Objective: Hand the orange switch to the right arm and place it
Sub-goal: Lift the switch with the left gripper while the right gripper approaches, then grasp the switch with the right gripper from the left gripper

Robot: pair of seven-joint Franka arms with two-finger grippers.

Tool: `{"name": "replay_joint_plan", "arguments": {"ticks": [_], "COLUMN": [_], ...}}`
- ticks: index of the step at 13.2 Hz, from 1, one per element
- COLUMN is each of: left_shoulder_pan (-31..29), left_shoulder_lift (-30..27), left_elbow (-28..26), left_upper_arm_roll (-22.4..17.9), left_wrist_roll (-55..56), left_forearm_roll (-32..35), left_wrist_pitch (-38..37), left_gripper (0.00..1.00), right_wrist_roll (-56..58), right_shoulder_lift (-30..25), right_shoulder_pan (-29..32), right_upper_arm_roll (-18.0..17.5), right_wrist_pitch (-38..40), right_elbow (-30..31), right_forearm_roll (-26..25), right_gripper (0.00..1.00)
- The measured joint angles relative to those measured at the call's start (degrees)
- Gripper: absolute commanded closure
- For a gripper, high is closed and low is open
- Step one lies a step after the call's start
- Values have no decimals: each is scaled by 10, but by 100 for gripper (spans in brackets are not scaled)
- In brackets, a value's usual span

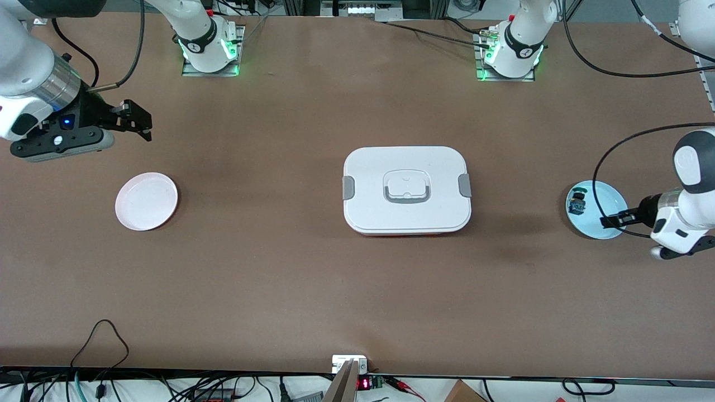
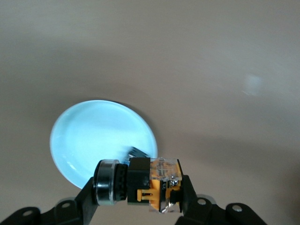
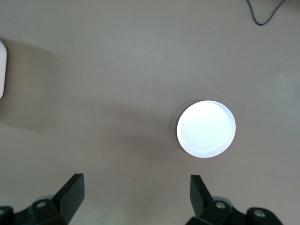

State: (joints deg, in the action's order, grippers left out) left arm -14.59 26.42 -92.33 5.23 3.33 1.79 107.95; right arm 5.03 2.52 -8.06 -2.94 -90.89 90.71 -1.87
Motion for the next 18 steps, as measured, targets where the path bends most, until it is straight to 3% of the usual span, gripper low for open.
{"name": "replay_joint_plan", "arguments": {"ticks": [2, 4, 6, 9, 11, 15, 18], "left_shoulder_pan": [1, 2, 1, 2, 6, 13, 14], "left_shoulder_lift": [-17, -30, -30, -28, -27, -28, -27], "left_elbow": [0, 0, -2, -8, -9, -29, -97], "left_upper_arm_roll": [33, 42, 43, 68, 107, 202, 236], "left_wrist_roll": [-61, -181, -322, -494, -580, -758, -982], "left_forearm_roll": [-54, -174, -280, -410, -469, -599, -788], "left_wrist_pitch": [-39, -105, -152, -162, -145, -25, 40], "left_gripper": [68, 74, 71, 69, 69, 70, 73], "right_wrist_roll": [6, 8, 32, 51, 57, 66, 66], "right_shoulder_lift": [0, 1, 10, 62, 109, 182, 220], "right_shoulder_pan": [-15, -22, -19, -15, -15, -52, -120], "right_upper_arm_roll": [-8, -11, -7, 0, 0, -8, -10], "right_wrist_pitch": [10, 13, 14, 12, -8, -91, -186], "right_elbow": [0, 1, 2, 7, 8, 8, 8], "right_forearm_roll": [48, 125, 228, 416, 543, 739, 879], "right_gripper": [0, 0, 0, 0, 0, 0, 0]}}
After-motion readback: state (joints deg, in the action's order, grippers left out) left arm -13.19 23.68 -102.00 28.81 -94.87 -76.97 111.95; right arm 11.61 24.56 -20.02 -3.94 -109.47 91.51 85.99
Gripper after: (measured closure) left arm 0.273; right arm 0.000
